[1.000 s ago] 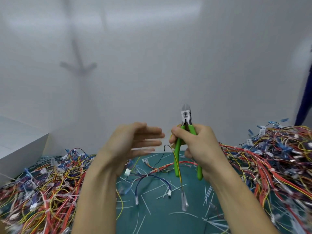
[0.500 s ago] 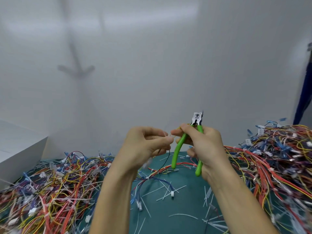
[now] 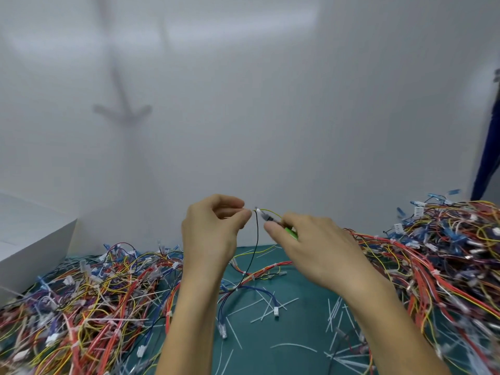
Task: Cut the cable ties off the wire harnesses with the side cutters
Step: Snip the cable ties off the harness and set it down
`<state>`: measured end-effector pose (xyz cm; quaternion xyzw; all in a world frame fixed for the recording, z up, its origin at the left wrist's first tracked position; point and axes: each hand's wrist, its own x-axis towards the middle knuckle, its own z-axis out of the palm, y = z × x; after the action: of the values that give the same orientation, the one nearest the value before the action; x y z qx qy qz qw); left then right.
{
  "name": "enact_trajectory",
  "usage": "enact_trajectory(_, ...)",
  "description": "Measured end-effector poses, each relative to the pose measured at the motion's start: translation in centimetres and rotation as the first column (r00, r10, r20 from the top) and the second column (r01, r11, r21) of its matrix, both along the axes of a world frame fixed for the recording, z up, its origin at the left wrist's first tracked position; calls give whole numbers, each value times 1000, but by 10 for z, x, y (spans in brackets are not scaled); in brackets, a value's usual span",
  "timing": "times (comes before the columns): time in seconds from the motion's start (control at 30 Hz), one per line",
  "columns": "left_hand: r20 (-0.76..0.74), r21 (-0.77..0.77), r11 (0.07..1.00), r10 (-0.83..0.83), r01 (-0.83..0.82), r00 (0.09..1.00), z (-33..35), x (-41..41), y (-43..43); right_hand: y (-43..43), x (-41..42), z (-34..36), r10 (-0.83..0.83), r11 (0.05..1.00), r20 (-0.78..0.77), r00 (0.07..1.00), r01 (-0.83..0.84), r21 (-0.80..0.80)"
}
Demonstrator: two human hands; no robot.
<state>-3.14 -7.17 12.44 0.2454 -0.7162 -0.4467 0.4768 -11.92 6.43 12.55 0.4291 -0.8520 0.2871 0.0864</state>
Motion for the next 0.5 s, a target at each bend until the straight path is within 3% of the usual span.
enact_trajectory(0.5,2,-120,992,38,-38,999,4,1,6,-3,2,-3,-21,998,-119,993,15,-53)
